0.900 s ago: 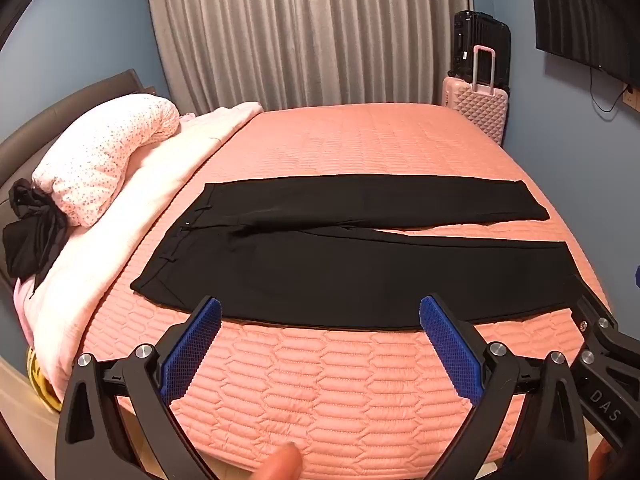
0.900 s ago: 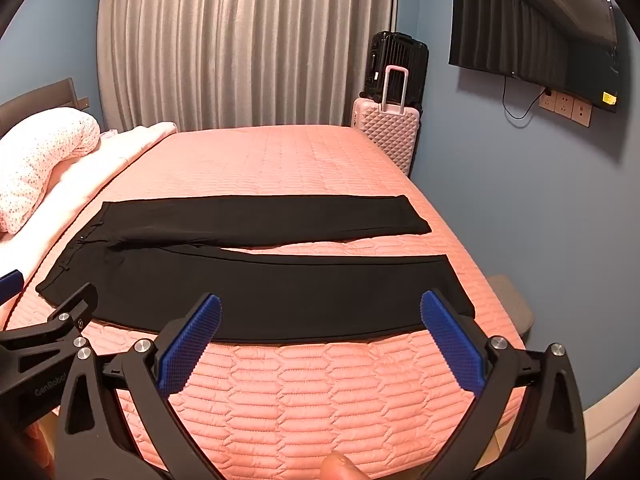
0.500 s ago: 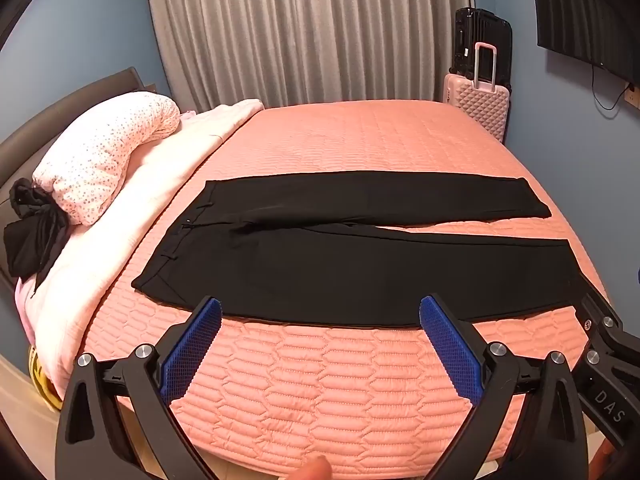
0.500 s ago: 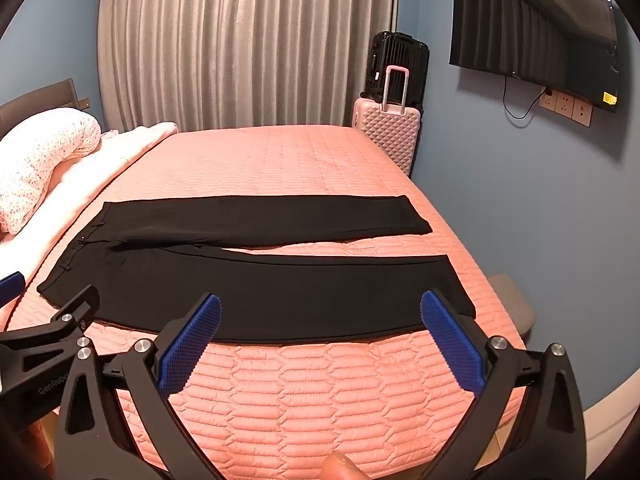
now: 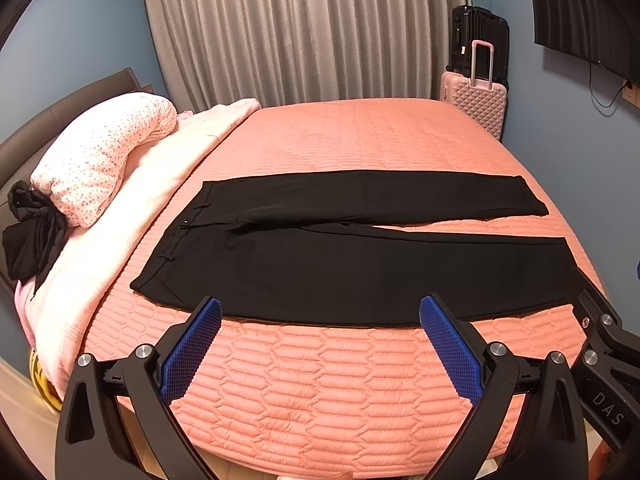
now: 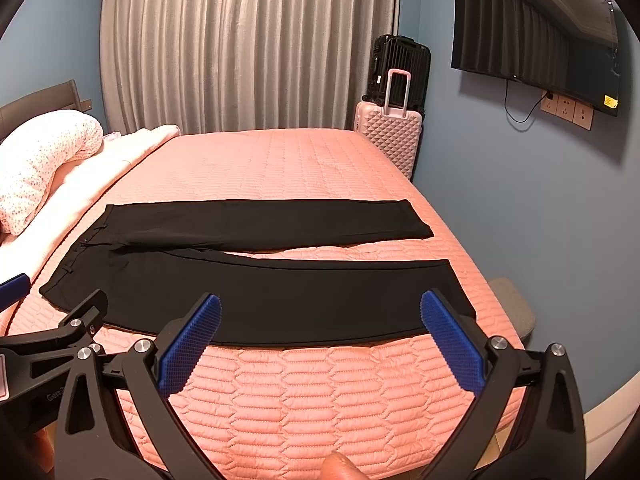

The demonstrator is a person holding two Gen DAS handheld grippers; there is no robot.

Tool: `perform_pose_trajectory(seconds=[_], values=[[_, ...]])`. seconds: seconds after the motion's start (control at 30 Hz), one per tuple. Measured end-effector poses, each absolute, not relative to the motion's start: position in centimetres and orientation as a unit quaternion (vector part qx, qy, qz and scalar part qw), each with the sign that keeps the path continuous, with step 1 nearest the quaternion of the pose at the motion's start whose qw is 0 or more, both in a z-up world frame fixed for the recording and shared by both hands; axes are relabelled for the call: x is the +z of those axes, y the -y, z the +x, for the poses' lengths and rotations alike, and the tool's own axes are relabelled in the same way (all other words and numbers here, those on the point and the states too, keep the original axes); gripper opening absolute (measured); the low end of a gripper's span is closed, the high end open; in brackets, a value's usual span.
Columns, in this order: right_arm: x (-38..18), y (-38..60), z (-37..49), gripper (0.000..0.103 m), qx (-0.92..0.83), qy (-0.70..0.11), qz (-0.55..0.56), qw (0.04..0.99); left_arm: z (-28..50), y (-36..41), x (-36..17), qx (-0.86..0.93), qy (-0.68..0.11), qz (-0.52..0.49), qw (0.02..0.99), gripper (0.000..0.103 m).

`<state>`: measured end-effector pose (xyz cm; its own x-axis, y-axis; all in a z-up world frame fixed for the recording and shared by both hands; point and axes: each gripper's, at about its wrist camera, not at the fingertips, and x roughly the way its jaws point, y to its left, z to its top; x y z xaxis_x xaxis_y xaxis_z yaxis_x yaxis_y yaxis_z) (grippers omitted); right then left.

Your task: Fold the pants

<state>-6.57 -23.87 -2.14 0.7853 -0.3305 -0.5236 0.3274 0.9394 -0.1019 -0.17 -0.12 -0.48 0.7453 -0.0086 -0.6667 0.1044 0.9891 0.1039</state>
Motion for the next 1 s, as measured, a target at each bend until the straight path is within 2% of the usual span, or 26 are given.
perform_pose_trajectory(seconds=[1.0], values=[[-2.38,23.7,-6.66,0.098,-0.176,-0.278,-0.001,0.945,-0.26,0.18,-0.32,-0.03,-0.356,0.067,0.932,0.098]])
